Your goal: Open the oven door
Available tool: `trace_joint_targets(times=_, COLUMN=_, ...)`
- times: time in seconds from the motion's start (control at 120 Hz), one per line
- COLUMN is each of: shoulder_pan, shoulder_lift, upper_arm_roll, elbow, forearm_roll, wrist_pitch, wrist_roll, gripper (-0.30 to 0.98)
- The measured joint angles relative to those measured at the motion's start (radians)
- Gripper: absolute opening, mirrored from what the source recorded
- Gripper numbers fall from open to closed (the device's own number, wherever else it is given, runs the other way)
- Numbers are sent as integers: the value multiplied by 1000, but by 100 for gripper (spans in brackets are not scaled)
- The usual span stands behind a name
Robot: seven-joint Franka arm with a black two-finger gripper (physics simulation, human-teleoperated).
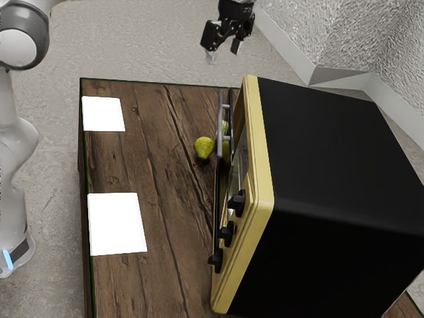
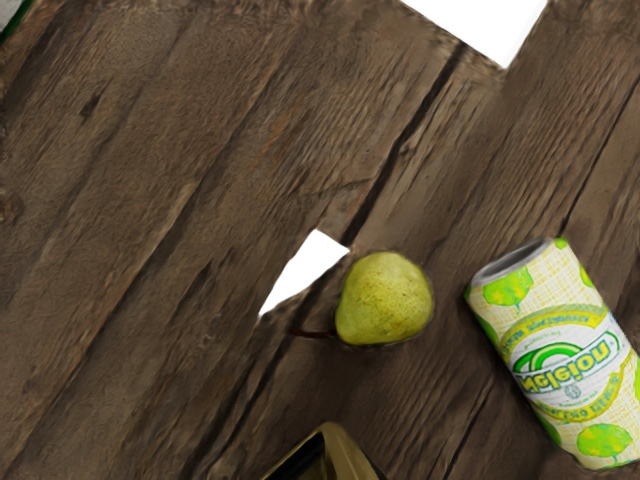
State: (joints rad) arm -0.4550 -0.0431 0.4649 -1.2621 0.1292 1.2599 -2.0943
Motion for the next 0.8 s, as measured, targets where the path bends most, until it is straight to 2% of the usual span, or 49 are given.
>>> trace_joint_targets(times=0.1, shoulder_pan=84, shoulder_lift=-7, upper_arm_roll=15, elbow=-2, forearm_roll=-10, wrist_pitch=-5, wrist_roll=-44, gripper=69)
trace_joint_targets(times=0.15, shoulder_pan=112, shoulder_lift=-10, upper_arm_roll=17, elbow=-2, forearm_roll=-48, wrist_pitch=-7, wrist_roll=-63, gripper=69)
trace_joint_targets(times=0.225, shoulder_pan=90, shoulder_lift=-58, upper_arm_roll=14, elbow=-2, forearm_roll=-99, wrist_pitch=-23, wrist_roll=-92, gripper=69)
trace_joint_targets(times=0.317, shoulder_pan=31, shoulder_lift=-120, upper_arm_roll=-2, elbow=-5, forearm_roll=-129, wrist_pitch=-56, wrist_roll=-121, gripper=69)
trace_joint_targets(times=0.342, shoulder_pan=58, shoulder_lift=-190, upper_arm_roll=-60, elbow=-60, forearm_roll=-133, wrist_pitch=-59, wrist_roll=-129, gripper=69)
trace_joint_targets(times=0.392, shoulder_pan=246, shoulder_lift=-372, upper_arm_roll=-289, elbow=-224, forearm_roll=-138, wrist_pitch=-40, wrist_roll=-141, gripper=69)
trace_joint_targets(times=0.425, shoulder_pan=327, shoulder_lift=-477, upper_arm_roll=-394, elbow=-338, forearm_roll=-141, wrist_pitch=-12, wrist_roll=-146, gripper=69)
trace_joint_targets(times=0.475, shoulder_pan=383, shoulder_lift=-608, upper_arm_roll=-529, elbow=-499, forearm_roll=-145, wrist_pitch=50, wrist_roll=-149, gripper=69)
trace_joint_targets(times=0.525, shoulder_pan=394, shoulder_lift=-733, upper_arm_roll=-640, elbow=-663, forearm_roll=-147, wrist_pitch=129, wrist_roll=-151, gripper=69)
trace_joint_targets(times=0.583, shoulder_pan=395, shoulder_lift=-878, upper_arm_roll=-702, elbow=-816, forearm_roll=-149, wrist_pitch=234, wrist_roll=-145, gripper=69)
trace_joint_targets(times=0.633, shoulder_pan=387, shoulder_lift=-954, upper_arm_roll=-725, elbow=-877, forearm_roll=-150, wrist_pitch=310, wrist_roll=-137, gripper=68)
trace_joint_targets(times=0.7, shoulder_pan=377, shoulder_lift=-1007, upper_arm_roll=-735, elbow=-944, forearm_roll=-154, wrist_pitch=393, wrist_roll=-124, gripper=68)
trace_joint_targets(times=0.8, shoulder_pan=336, shoulder_lift=-1019, upper_arm_roll=-739, elbow=-974, forearm_roll=-160, wrist_pitch=500, wrist_roll=-59, gripper=67)
